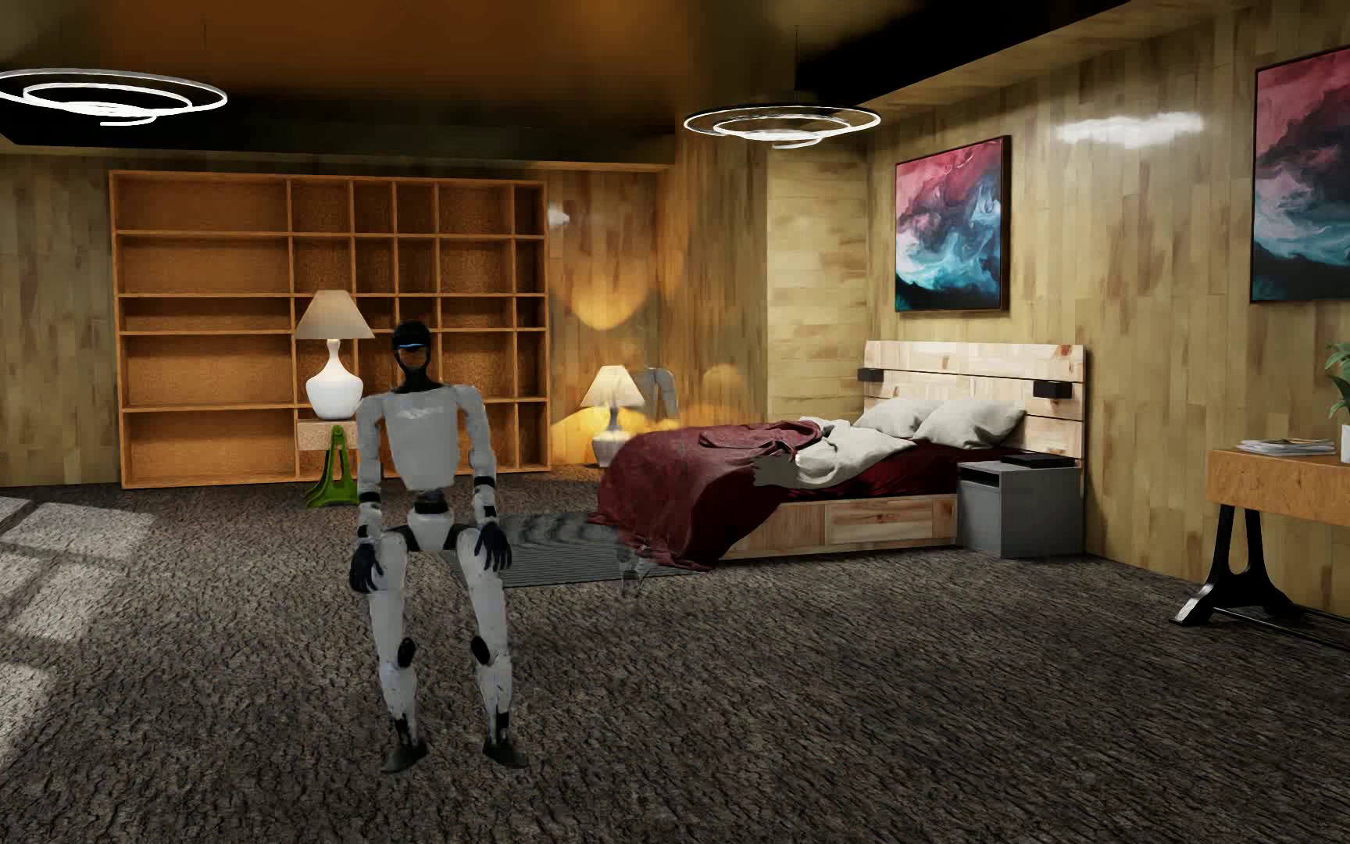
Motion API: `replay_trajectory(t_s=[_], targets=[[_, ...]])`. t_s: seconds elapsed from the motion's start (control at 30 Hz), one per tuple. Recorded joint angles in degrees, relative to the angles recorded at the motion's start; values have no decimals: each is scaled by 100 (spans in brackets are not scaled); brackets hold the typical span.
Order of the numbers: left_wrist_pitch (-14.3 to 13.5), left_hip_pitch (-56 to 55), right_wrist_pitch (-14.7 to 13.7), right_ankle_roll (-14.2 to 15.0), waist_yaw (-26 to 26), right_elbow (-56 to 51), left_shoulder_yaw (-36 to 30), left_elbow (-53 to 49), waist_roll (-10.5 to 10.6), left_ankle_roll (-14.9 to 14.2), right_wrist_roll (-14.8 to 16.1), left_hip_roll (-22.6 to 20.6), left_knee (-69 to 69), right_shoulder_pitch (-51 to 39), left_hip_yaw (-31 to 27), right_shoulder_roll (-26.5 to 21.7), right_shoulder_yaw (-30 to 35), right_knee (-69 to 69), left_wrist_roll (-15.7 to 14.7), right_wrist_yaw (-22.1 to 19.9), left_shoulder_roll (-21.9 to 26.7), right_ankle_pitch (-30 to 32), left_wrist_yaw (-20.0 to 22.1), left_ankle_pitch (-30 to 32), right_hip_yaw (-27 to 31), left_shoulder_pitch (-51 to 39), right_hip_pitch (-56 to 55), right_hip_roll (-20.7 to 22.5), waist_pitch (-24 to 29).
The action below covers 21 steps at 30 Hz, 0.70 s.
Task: Go to the bed
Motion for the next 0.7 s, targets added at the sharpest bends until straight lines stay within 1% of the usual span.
replay_trajectory(t_s=[0.1, 0.27, 0.4, 0.47, 0.57, 0.7], targets=[[-22, 127, 123, 133, 77, 59, 96, 96, -97, 42, 26, -299, -265, -13, -342, 3, -45, -70, -24, 42, -41, 37, 20, 62, -366, 105, 271, -203, -18], [93, 78, 44, 367, 168, -86, 341, 423, -262, 166, 50, -668, -225, -139, -912, 60, 100, -147, 33, 35, -71, 77, 34, -54, -982, 206, 656, -491, -47], [11, 26, -13, 544, 210, -202, 541, 550, -389, 283, 99, -994, -252, -228, -1351, 34, 241, -165, 49, 71, -73, 108, 60, -81, -1481, 252, 893, -724, -82], [-17, -16, -31, 629, 232, -166, 634, 521, -444, 341, 60, -1148, -231, -321, -1533, 24, 359, -169, 60, 104, -87, 123, 72, -108, -1697, 315, 986, -837, -101], [45, -56, -44, 754, 265, -62, 721, 449, -514, 425, -4, -1356, -200, -502, -1727, 31, 540, -134, 86, 165, -171, 139, 61, -150, -1934, 369, 1086, -1008, -128], [29, -84, -103, 892, 285, -80, 820, 420, -597, 536, -50, -1601, -158, -564, -1907, 72, 577, -13, 122, 191, -227, 157, 40, -192, -2152, 471, 1179, -1250, -152]])
